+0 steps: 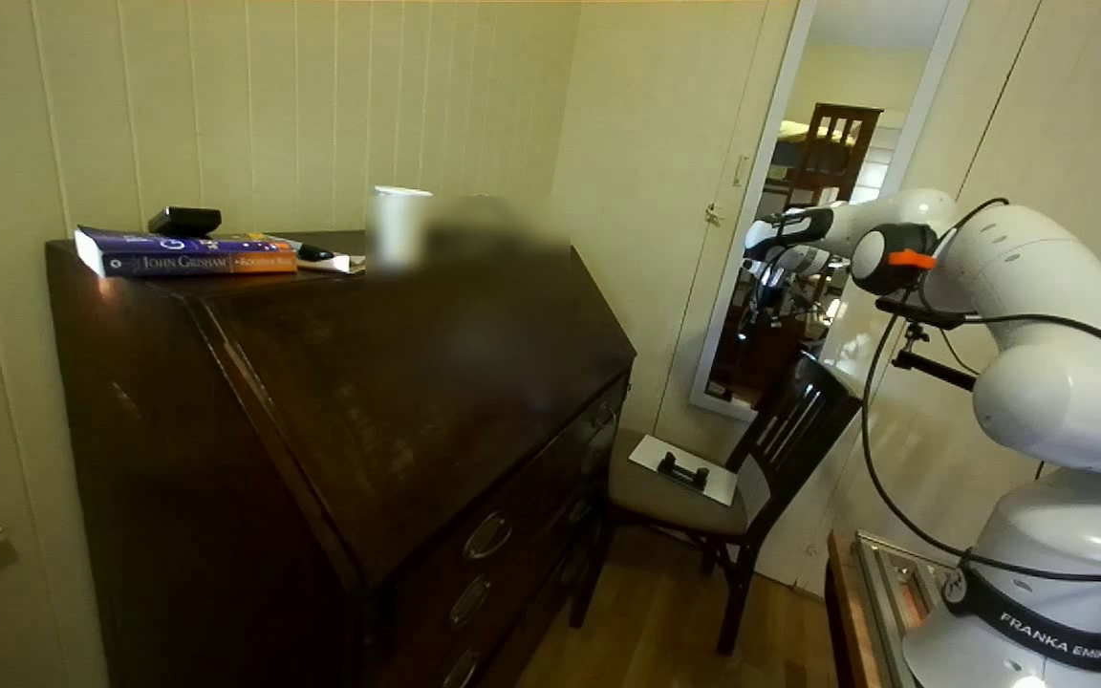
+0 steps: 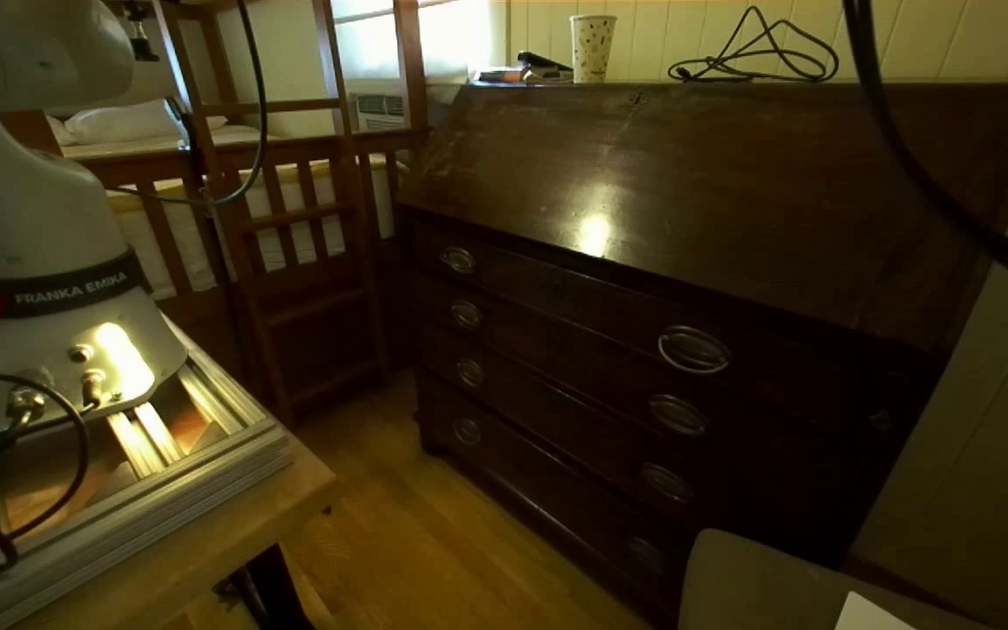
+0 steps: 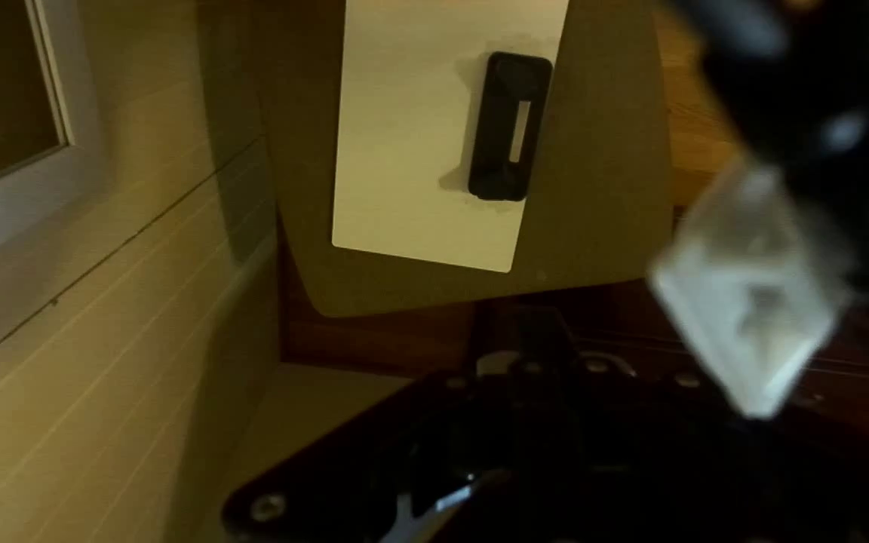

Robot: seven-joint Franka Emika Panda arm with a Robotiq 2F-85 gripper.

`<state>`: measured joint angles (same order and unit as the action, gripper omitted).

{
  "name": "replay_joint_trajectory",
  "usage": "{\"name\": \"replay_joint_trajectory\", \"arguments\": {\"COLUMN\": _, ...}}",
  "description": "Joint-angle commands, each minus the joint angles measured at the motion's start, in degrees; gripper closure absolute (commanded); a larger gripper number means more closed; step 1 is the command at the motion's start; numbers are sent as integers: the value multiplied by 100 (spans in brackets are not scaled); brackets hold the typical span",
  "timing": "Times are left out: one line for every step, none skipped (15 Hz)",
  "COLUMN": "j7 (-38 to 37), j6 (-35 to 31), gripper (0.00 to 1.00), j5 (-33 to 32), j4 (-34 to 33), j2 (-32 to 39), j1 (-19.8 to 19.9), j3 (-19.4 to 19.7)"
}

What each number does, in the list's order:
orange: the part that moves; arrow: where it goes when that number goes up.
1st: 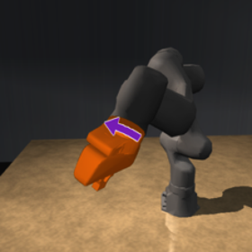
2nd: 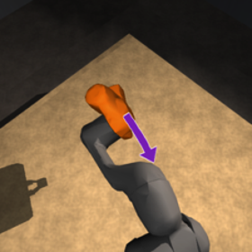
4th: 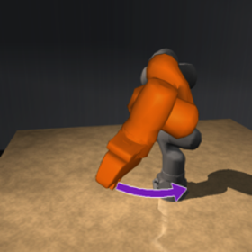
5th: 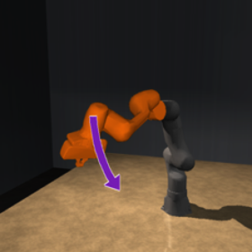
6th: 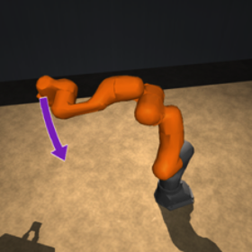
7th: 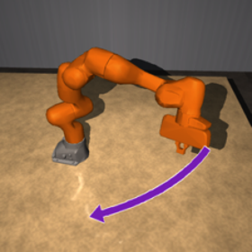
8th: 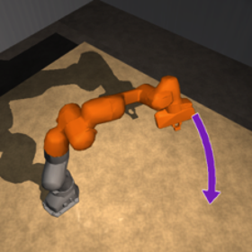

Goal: Move the wooden rail on the right backwards.

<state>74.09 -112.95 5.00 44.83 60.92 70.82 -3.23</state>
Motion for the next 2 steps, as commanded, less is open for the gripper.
{"name": "replay_joint_trajectory", "arguments": {"j7": -8, "j6": 9, "gripper": 99, "j5": 25, "j4": 203, "j2": -166, "j1": 3, "j3": -15}}
{"name": "replay_joint_trajectory", "arguments": {"j7": -8, "j6": 10, "gripper": 99, "j5": 43, "j4": 407, "j2": -335, "j1": 9, "j3": -21}}
